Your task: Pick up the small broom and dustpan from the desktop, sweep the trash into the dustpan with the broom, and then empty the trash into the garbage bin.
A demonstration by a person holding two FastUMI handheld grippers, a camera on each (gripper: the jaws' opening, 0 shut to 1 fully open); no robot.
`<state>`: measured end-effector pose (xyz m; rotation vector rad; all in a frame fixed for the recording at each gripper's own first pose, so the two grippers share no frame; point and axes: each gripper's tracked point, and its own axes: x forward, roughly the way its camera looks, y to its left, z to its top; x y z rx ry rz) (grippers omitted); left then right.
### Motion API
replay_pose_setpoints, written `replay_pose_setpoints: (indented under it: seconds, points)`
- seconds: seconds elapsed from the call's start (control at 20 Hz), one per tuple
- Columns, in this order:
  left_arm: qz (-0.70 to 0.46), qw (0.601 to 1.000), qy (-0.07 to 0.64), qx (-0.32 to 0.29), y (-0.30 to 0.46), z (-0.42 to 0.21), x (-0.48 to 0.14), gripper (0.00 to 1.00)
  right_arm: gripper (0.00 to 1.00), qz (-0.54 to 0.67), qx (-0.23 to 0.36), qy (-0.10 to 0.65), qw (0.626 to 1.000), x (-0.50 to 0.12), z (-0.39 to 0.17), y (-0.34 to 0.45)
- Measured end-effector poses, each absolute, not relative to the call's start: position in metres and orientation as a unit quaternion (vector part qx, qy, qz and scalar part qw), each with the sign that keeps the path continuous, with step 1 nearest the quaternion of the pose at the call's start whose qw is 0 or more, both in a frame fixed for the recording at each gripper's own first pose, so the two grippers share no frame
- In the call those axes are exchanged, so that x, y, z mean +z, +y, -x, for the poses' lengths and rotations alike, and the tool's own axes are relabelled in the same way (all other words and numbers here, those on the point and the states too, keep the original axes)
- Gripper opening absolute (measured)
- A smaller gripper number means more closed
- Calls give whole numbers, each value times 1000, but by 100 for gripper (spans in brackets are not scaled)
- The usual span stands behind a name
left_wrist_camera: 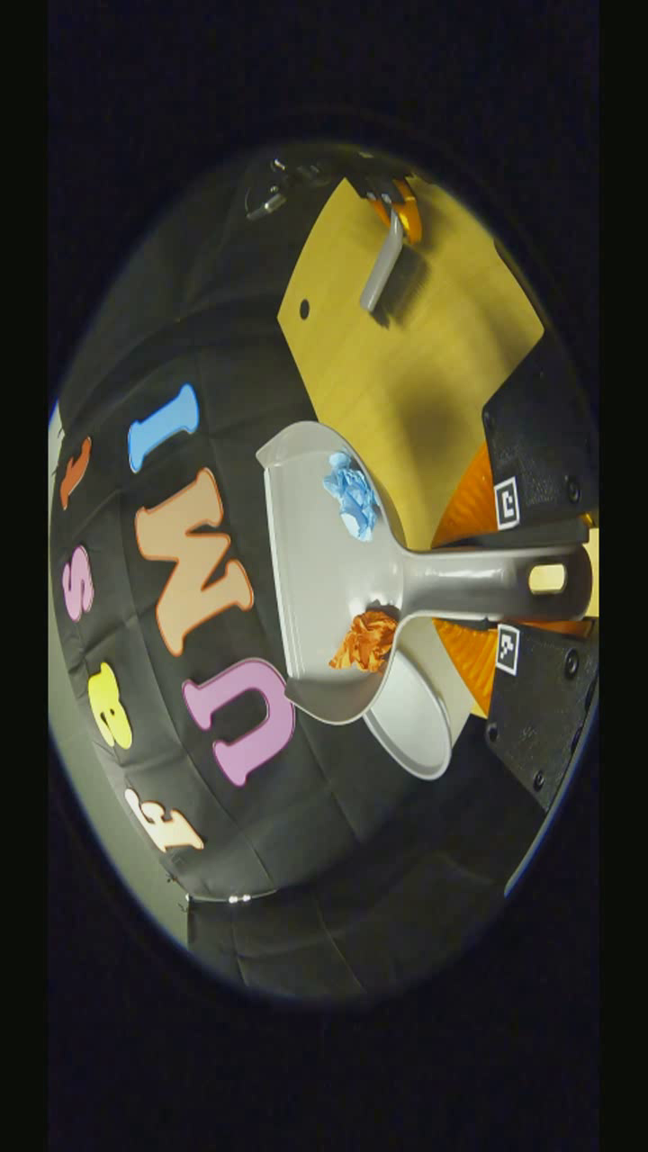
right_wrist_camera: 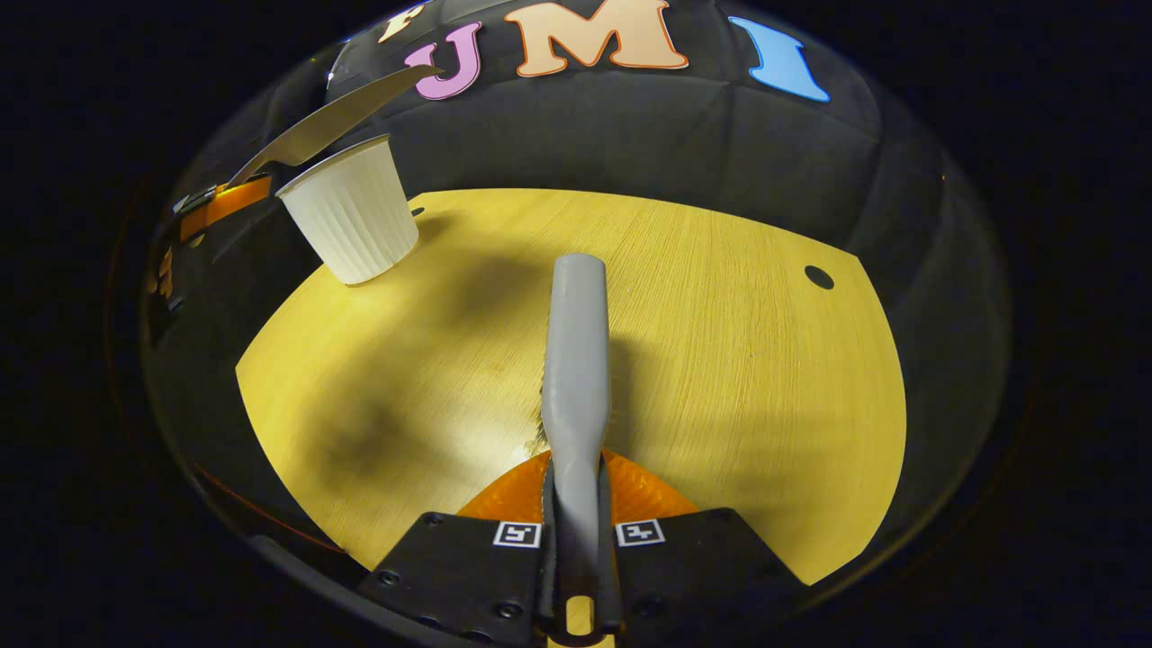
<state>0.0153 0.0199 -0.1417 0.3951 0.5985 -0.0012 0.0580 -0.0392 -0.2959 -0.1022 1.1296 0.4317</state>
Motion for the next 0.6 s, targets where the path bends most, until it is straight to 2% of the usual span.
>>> replay_pose_setpoints:
  seconds: [0.35, 0.5, 0.6]
  points:
    - [-276, 905, 310, 90, 144, -33, -124, 23, 14, 37, 197, 545, 814, -309, -39, -34]
    - [-348, 871, 327, 117, 197, -31, -118, 22, 15, 33, 199, 548, 812, -313, -41, -30]
    - [-419, 834, 338, 121, 226, -33, -111, 22, 14, 41, 203, 547, 811, -311, -39, -30]
